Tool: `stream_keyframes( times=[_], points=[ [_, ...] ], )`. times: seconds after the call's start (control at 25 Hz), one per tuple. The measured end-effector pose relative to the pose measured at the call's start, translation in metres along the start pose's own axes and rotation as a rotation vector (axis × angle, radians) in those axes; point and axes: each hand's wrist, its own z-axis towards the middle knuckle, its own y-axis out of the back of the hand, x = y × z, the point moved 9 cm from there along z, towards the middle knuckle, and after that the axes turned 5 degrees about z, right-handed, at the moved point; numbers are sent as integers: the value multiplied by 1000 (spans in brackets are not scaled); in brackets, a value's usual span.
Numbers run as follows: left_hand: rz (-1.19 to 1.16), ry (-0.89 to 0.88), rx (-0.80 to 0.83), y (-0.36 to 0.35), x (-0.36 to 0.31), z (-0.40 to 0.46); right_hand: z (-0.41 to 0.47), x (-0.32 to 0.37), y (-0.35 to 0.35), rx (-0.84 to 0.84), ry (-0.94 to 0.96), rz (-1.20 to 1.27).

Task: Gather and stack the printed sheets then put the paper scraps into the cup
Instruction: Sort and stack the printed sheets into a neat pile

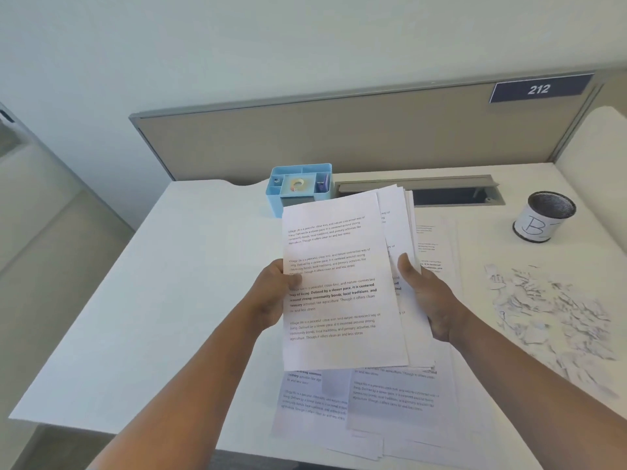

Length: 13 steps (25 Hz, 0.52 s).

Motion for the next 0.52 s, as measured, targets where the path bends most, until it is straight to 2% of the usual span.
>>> stream_keyframes(
  times=[0.32,0.52],
  points=[
    [-96,86,4,-11,23,-2,3,-15,-11,89,-6,18],
    [-27,34,13,-17,21,-4,10,-25,-8,77,-20,-44]
  ],
)
